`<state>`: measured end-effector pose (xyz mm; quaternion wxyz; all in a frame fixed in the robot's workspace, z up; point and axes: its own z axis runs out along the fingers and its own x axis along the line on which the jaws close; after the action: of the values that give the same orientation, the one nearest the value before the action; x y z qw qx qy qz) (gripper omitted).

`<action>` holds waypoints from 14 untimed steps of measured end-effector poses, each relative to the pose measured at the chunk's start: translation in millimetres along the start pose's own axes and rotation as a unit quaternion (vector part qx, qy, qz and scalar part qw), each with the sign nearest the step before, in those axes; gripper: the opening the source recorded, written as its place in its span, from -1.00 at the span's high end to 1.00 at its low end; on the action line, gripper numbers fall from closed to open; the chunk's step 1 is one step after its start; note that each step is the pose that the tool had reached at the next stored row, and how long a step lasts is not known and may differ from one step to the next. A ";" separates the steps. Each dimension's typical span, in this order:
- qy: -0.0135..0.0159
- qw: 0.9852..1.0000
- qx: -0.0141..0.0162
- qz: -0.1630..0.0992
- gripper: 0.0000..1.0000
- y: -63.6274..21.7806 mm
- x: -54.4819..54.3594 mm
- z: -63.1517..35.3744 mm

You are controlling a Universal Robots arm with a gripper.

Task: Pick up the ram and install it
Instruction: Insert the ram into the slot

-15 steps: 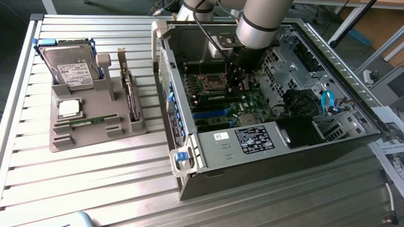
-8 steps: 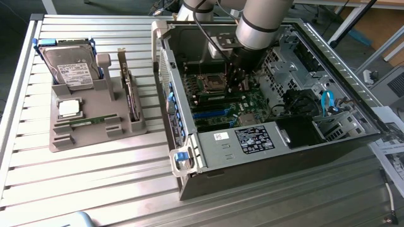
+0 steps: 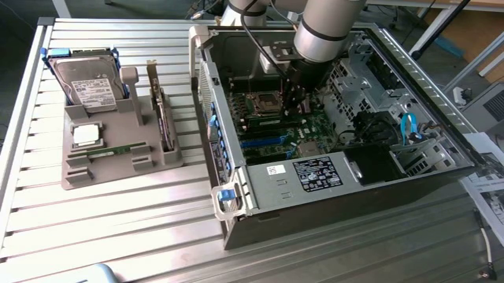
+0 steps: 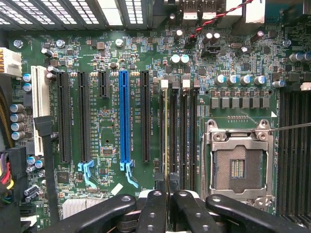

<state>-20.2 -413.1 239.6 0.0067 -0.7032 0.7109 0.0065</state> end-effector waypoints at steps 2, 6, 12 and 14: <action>0.000 1.000 0.000 0.000 0.76 0.0 -0.4 0.0; 0.000 1.000 0.000 0.000 0.76 0.0 -0.4 -0.1; 0.000 1.000 0.000 0.002 0.76 0.0 -0.4 -0.1; 0.000 1.000 0.000 0.002 0.76 0.0 -0.4 -0.1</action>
<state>-20.2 -412.6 239.7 0.0066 -0.7016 0.7125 0.0064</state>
